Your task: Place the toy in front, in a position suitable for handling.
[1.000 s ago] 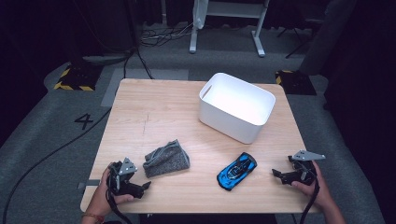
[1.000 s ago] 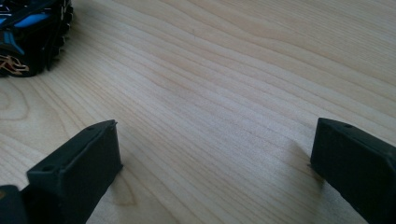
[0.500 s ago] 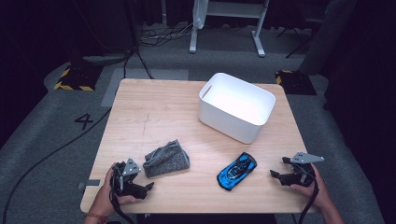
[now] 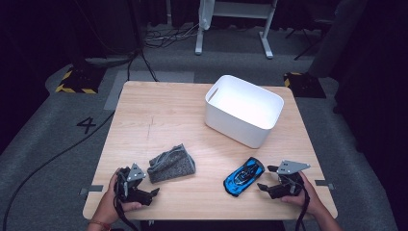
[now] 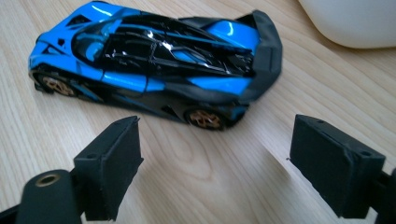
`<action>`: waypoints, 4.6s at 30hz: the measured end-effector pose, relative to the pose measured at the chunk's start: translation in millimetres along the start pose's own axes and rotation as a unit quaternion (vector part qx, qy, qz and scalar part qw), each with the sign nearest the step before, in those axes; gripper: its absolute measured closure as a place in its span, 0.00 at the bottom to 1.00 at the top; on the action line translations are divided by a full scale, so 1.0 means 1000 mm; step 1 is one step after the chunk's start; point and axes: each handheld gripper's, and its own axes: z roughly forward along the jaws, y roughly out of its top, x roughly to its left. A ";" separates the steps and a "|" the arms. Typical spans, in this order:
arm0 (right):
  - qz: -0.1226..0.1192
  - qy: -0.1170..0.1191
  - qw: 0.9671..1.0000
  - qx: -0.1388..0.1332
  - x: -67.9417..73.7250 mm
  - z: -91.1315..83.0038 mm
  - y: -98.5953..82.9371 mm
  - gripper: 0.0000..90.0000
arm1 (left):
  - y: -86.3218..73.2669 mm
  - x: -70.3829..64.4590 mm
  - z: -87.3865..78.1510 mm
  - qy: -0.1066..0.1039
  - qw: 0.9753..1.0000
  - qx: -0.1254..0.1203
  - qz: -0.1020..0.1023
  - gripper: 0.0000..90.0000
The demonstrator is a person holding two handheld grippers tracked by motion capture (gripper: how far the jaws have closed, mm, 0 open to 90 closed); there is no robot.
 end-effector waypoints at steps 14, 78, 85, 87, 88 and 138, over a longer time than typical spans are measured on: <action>-0.020 0.000 1.000 -0.003 0.007 0.000 0.014 0.19 | 0.000 -0.001 0.000 0.001 1.000 0.000 -0.003 0.00; -0.005 0.004 1.000 -0.001 0.015 0.013 0.014 0.22 | 0.119 -0.174 0.103 -0.120 0.984 -0.008 0.134 0.19; -0.041 0.007 0.999 0.017 0.022 0.017 0.014 0.26 | 0.118 -0.162 0.099 -0.111 0.984 -0.004 0.139 0.17; -0.037 0.010 0.999 0.016 0.021 0.017 0.013 0.28 | 0.118 -0.156 0.098 -0.106 0.985 0.004 0.138 0.16; -0.035 0.009 0.999 0.016 0.020 0.016 0.013 0.30 | 0.118 -0.154 0.098 -0.106 0.985 0.005 0.133 0.16; -0.063 0.077 0.995 -0.003 0.028 0.014 0.010 0.48 | 0.129 -0.125 0.100 -0.083 0.990 0.028 0.110 0.13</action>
